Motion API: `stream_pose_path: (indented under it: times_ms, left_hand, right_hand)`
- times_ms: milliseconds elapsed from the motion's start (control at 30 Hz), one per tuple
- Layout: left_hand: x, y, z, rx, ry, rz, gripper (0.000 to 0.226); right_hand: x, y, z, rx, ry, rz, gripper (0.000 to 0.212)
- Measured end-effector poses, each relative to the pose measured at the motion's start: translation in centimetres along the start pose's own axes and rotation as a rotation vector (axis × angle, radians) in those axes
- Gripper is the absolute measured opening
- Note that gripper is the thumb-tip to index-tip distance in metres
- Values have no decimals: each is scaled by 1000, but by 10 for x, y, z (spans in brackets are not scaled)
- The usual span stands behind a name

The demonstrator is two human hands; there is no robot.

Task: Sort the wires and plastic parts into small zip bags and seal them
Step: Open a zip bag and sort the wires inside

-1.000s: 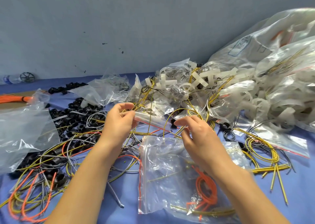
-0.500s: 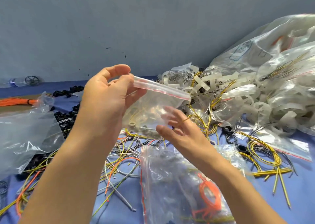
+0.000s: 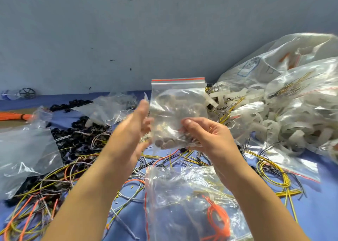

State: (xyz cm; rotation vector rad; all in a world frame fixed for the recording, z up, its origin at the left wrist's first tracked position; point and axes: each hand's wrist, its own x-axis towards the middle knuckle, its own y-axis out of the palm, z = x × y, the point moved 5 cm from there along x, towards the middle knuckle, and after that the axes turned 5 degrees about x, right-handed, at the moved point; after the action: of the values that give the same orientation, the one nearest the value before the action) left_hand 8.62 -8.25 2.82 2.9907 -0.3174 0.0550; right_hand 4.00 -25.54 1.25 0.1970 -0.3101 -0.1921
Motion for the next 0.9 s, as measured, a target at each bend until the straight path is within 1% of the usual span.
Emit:
stream_pose_path:
  times_ms: [33,67,100,133,200,233,267,333,367,400,467,533,567,600,667,700,733,767,833,900]
  left_hand:
    - [-1,7,15,-30,-108,124,54]
    - [-4,14,28,-40,-181,244,56]
    - [-7,20,39,-39,-213,334,50]
    - [-9,25,45,-47,-215,372,41]
    - [-8,29,53,-110,-206,314,26]
    - [-6,29,53,-166,-215,262,23]
    - [-4,28,54,-249,-234,214,22]
    - [-2,28,52,-518,-282,141,15]
    - [-2,28,51,-669,-309,115,11]
    - [-3,29,50,-785,-336,97,7]
    - [-5,34,51,-881,-378,99,8]
    - [-7,41,54,-892,-388,127,8]
    - [-7,43,55,-888,-386,139,8]
    - [-8,46,55,-881,-379,153,8]
    - [-10,50,54,-854,-350,188,10]
    - [-10,52,53,-819,-330,208,11]
    - [-11,53,52,-751,-305,220,13]
    - [-11,51,50,-637,-273,215,16]
    - [-10,44,41,-308,-155,160,20]
    - [-10,36,23,38,69,97,23]
  right_hand:
    - [1,-3,-2,23,19,-20,11]
    - [1,-5,-4,40,33,-30,10]
    - [1,-6,-5,48,45,-25,10]
    - [1,-7,-6,47,53,-11,11]
    - [4,-9,-8,17,54,3,12]
    - [7,-13,-7,-14,41,-25,15]
    - [10,-20,-7,-74,16,-89,22]
    - [15,-41,1,-264,-87,-287,39]
    - [14,-50,8,-347,-150,-369,41]
    - [13,-54,14,-397,-203,-411,40]
    - [10,-54,24,-477,-283,-397,40]
    - [10,-41,29,-495,-293,-290,44]
    - [11,-32,27,-431,-239,-202,44]
    - [12,-21,23,-331,-146,-105,44]
    - [11,-5,7,-194,51,53,36]
    - [9,0,1,-185,94,92,29]
    - [8,0,-2,-168,103,96,23]
    - [7,-2,-4,-124,109,87,19]
    - [5,-8,-9,45,166,72,17]
    - [2,-10,-17,290,265,101,24]
